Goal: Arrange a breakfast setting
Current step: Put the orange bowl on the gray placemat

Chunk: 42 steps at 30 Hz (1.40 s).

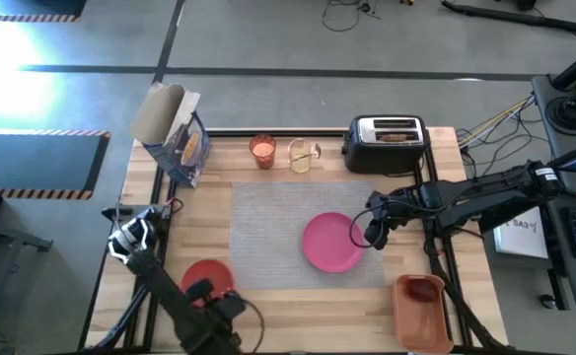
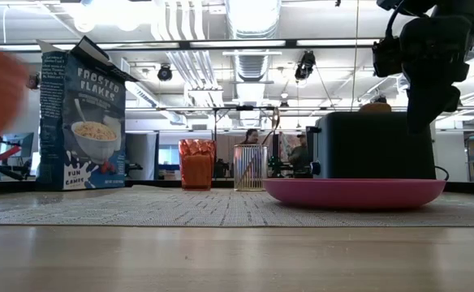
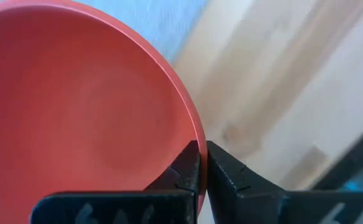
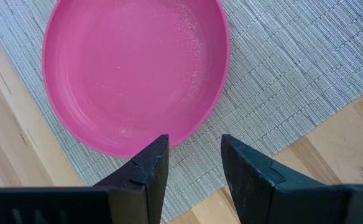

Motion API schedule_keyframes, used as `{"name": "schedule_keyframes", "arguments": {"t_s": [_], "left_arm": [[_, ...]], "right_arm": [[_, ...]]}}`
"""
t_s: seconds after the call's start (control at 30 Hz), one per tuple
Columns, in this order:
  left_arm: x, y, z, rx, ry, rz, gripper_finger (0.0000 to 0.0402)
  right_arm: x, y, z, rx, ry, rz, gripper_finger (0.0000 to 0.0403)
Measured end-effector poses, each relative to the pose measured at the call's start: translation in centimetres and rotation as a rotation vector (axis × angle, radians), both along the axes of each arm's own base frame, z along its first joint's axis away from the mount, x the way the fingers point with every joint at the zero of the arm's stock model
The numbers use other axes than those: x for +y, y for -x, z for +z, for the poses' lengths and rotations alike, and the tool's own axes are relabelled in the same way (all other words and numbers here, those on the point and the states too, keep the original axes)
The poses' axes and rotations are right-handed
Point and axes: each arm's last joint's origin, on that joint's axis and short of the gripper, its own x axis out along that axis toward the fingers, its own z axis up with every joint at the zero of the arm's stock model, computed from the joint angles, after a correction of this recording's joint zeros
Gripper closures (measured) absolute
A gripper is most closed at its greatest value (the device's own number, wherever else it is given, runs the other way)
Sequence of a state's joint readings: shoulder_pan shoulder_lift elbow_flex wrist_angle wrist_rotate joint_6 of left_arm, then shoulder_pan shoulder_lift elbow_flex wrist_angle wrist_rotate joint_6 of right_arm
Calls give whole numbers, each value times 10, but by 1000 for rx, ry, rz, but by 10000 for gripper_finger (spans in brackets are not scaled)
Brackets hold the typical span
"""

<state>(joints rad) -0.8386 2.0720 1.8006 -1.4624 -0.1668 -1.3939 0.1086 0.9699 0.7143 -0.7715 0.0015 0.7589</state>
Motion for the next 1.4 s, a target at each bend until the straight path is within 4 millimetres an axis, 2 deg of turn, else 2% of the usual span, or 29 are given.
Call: {"name": "schedule_keyframes", "arguments": {"t_s": [0.33, 0.57, 1.03, 1.4], "left_arm": [[63, -56, 3, 3, -115, -234, 401], [108, -86, -13, 41, -112, -334, 401], [174, -106, -45, -13, -43, -398, 401], [211, -116, -46, -31, 20, -505, 401]], "right_arm": [[0, 0, 0, 0, 0, 0, 266], [0, 0, 0, 0, 0, 0, 266], [0, 0, 0, 0, 0, 0, 266], [0, 0, 0, -1, 0, 0, 266]]}}
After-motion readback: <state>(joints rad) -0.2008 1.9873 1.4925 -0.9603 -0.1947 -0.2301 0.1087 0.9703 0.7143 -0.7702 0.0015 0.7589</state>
